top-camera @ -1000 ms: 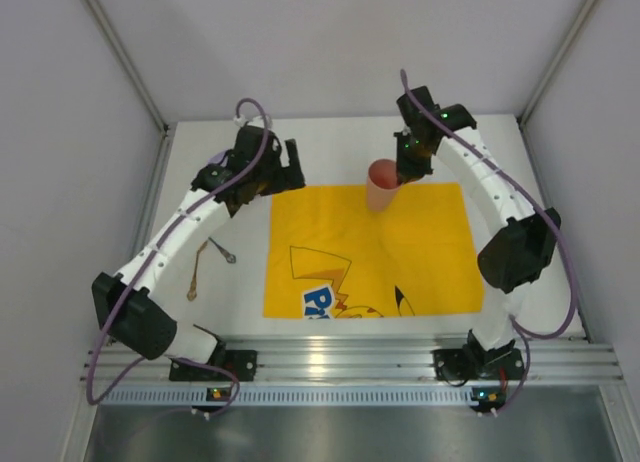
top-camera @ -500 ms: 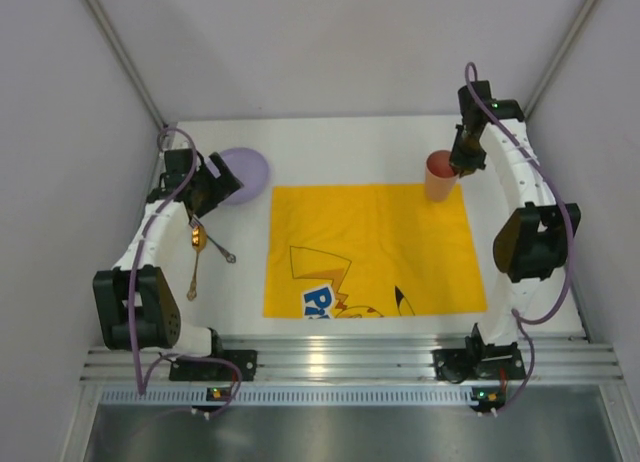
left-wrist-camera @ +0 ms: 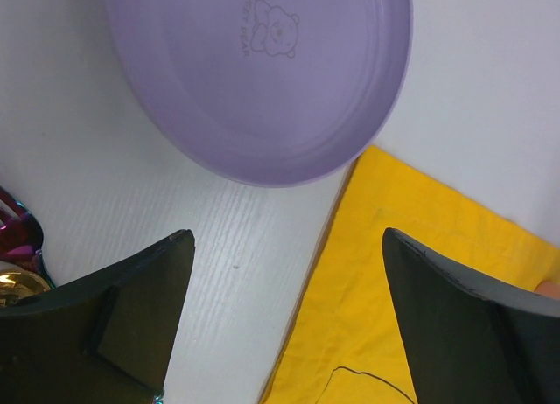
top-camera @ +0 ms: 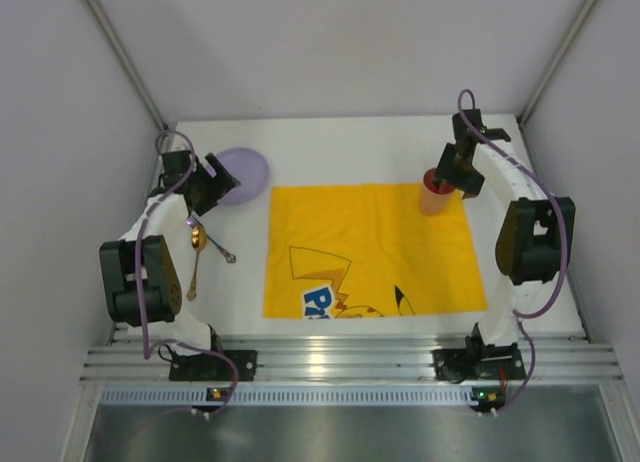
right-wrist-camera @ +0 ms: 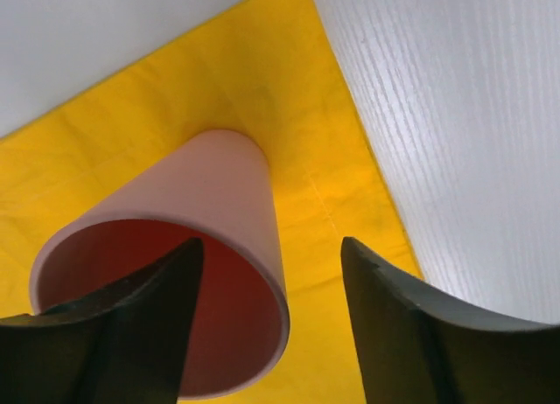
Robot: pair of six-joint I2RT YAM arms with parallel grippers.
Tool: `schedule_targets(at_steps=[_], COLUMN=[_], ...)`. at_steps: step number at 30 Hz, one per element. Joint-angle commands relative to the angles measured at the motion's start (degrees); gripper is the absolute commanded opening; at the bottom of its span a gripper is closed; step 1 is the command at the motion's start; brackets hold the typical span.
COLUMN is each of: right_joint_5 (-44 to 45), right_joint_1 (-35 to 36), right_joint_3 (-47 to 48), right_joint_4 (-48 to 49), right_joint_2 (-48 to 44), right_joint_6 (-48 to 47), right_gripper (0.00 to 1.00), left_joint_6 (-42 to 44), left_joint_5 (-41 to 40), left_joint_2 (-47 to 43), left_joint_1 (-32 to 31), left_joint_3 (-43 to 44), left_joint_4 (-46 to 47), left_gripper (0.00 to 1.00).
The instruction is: Set the dinner table for one person
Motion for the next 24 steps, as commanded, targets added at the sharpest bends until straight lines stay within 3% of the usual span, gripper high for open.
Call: schedule_targets(at_steps=[1,3,7,14,20,23,24], right_joint_5=[-0.5,-1.64,-4.02,-4.64,-4.64,-4.37,-4.03], right_joint_1=[-0.58,-0.49,-0.23,0.13,0.12,0.12,0.04], right_joint_3=[1.15,2.9,6.07,7.31,1.86,-0.6,-0.95], right_joint_4=[3.08,2.03,-0.69,-5.0,-7.2,-7.47,-7.64], right_joint_2=[-1.64,-2.52,-7.95,-19.37,-27.47,-29.67,-30.03], right_joint_6=[0.0,0.0,1.41,0.1,0.35,-0.17,-0.43], right_gripper=[0.69,0.76,0.81,0.82,0.8,0.8,0.8], left_joint_6=[-0.21,-0.39,-0.65,-1.53,-3.02,-3.64,-3.73], left_joint_5=[1.0,0.3,-1.72,-6.38,-8.49,-6.4,-5.77], left_joint_2=[2.66,4.33,6.97,13.21,19.8,22.87,24.45], left_joint_1=[0.47,0.65,0.65,0.65,0.65,0.73,0.65], left_joint_3=[2.66,2.75,3.19,6.61,10.74,12.85,14.16], left_joint_4=[3.55,3.99,5.57,6.54,6.36,6.54,6.36], left_gripper=[0.93,0.92,0.91,0.9,0.87,0.72,0.58])
